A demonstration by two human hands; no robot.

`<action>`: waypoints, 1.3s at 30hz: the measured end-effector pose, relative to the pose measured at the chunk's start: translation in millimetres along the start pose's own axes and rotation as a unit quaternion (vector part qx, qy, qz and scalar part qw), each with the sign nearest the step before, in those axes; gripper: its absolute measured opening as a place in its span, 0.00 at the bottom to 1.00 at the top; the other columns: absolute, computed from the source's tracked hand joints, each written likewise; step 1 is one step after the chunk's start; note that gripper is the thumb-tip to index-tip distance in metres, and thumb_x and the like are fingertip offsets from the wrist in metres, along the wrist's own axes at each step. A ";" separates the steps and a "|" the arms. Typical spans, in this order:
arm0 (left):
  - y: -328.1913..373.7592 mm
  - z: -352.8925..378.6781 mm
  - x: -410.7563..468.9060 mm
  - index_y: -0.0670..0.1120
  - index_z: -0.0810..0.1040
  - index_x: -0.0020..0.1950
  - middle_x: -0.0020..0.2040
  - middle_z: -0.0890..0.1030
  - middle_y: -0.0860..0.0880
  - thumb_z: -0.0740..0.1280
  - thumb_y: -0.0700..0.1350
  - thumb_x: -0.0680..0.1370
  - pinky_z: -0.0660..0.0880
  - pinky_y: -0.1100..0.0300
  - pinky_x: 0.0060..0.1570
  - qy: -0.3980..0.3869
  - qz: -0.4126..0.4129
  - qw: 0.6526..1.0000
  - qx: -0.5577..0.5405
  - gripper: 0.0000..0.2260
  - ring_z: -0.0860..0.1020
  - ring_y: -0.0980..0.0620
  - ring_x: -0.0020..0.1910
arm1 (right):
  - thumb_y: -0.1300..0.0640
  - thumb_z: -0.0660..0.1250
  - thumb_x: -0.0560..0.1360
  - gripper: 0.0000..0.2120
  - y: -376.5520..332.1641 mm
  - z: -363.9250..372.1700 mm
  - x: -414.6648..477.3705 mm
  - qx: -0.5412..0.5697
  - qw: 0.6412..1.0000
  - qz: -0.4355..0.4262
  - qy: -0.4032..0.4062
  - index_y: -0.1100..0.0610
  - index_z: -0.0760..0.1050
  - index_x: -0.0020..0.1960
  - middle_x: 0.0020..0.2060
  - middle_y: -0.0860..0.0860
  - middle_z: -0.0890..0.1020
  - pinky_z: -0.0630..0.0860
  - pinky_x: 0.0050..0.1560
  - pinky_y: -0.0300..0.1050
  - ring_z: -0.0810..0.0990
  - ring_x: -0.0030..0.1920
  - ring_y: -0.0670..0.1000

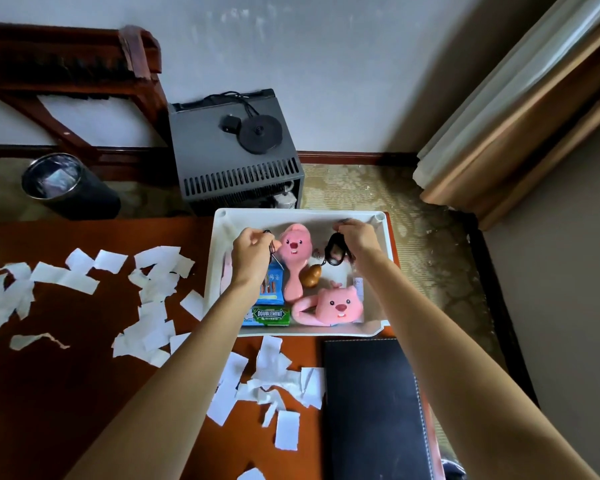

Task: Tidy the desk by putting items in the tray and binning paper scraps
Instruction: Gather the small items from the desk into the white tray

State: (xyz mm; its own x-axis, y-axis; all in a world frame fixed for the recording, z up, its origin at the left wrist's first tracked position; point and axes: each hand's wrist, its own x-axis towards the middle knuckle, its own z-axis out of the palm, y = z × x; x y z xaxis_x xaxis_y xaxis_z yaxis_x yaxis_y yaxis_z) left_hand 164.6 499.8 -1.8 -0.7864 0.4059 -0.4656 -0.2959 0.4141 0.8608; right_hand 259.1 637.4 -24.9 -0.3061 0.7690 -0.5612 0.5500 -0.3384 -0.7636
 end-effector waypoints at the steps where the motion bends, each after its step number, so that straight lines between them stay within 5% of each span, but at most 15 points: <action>1: -1.4 0.6 0.0 0.43 0.71 0.42 0.37 0.79 0.48 0.60 0.37 0.77 0.69 0.63 0.38 0.001 -0.001 1.000 0.002 0.04 0.75 0.50 0.41 | 0.65 0.60 0.76 0.11 1.0 0.1 0.6 -0.004 1.000 0.016 -0.002 0.62 0.78 0.53 0.43 0.56 0.76 0.74 0.39 0.45 0.74 0.45 0.55; 5: -8.2 1.4 2.3 0.41 0.71 0.48 0.44 0.81 0.43 0.60 0.39 0.77 0.69 0.62 0.38 0.007 -0.005 1.000 0.012 0.02 0.75 0.49 0.44 | 0.67 0.62 0.73 0.10 12.4 -0.6 0.1 0.035 0.999 0.037 -0.008 0.58 0.75 0.36 0.35 0.54 0.76 0.74 0.43 0.49 0.75 0.44 0.56; 9: -8.1 1.5 3.4 0.41 0.72 0.48 0.46 0.81 0.42 0.61 0.40 0.77 0.69 0.63 0.38 0.006 -0.008 1.000 0.018 0.03 0.76 0.49 0.45 | 0.72 0.60 0.71 0.11 19.4 1.8 -4.1 0.032 0.999 -0.014 -0.021 0.60 0.77 0.47 0.41 0.56 0.78 0.75 0.50 0.50 0.76 0.38 0.52; 14: -7.4 0.8 -0.1 0.41 0.71 0.47 0.46 0.81 0.41 0.60 0.39 0.77 0.70 0.58 0.46 0.008 -0.014 1.000 0.008 0.02 0.76 0.48 0.46 | 0.72 0.59 0.71 0.19 24.3 -3.6 -19.0 -0.061 0.991 -0.071 0.098 0.63 0.71 0.61 0.55 0.55 0.77 0.73 0.57 0.41 0.76 0.55 0.52; 18: -7.1 0.2 -2.1 0.42 0.71 0.47 0.53 0.81 0.39 0.61 0.41 0.77 0.70 0.56 0.47 0.009 -0.019 1.000 0.019 0.03 0.76 0.47 0.48 | 0.66 0.62 0.73 0.17 33.3 -0.2 -25.9 -0.183 0.962 -0.155 0.130 0.61 0.72 0.61 0.60 0.59 0.72 0.69 0.59 0.43 0.75 0.57 0.59; 23: -6.0 -1.1 -4.4 0.42 0.71 0.47 0.54 0.81 0.39 0.61 0.42 0.77 0.71 0.55 0.48 0.008 -0.022 1.000 0.021 0.03 0.78 0.42 0.52 | 0.57 0.63 0.75 0.16 41.0 9.1 -18.8 -0.361 0.913 -0.180 0.058 0.51 0.75 0.62 0.63 0.58 0.67 0.64 0.60 0.47 0.66 0.63 0.61; 28: -1.4 0.3 -7.0 0.42 0.71 0.47 0.46 0.80 0.43 0.60 0.40 0.78 0.69 0.60 0.40 0.008 -0.008 1.000 0.022 0.02 0.75 0.47 0.47 | 0.69 0.58 0.72 0.16 34.5 0.2 -21.4 -0.384 0.894 -0.222 0.067 0.60 0.77 0.55 0.59 0.62 0.70 0.68 0.59 0.51 0.70 0.57 0.63; 32: -1.1 1.2 -8.9 0.42 0.71 0.48 0.48 0.80 0.44 0.60 0.41 0.78 0.67 0.65 0.36 0.010 0.002 0.999 0.038 0.03 0.74 0.50 0.46 | 0.68 0.55 0.75 0.14 32.8 -11.4 -27.1 -0.428 0.875 -0.224 0.032 0.66 0.78 0.50 0.67 0.61 0.65 0.67 0.64 0.53 0.68 0.59 0.63; 35: -1.5 -0.2 -10.1 0.41 0.72 0.47 0.48 0.81 0.43 0.60 0.40 0.78 0.69 0.63 0.38 0.014 0.008 1.000 0.027 0.03 0.75 0.49 0.46 | 0.69 0.56 0.73 0.15 35.0 -12.4 -28.4 -0.390 0.892 -0.226 0.032 0.66 0.79 0.50 0.68 0.60 0.66 0.68 0.65 0.51 0.69 0.64 0.63; 39: 6.6 -4.3 -19.4 0.41 0.76 0.44 0.37 0.79 0.52 0.63 0.38 0.76 0.71 0.62 0.41 0.029 0.058 0.998 0.005 0.02 0.76 0.53 0.40 | 0.72 0.59 0.69 0.15 31.4 -15.8 -36.5 -0.264 0.919 -0.277 0.094 0.65 0.80 0.50 0.58 0.60 0.76 0.71 0.59 0.43 0.74 0.59 0.58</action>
State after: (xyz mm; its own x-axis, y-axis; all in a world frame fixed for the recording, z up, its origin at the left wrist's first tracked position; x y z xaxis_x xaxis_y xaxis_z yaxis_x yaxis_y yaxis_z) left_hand 175.5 491.3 13.8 -0.8450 0.4038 -0.3506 -0.1965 0.3753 0.9058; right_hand 299.8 607.3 -23.3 -0.5407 0.8407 -0.0295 0.6658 0.4062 -0.6259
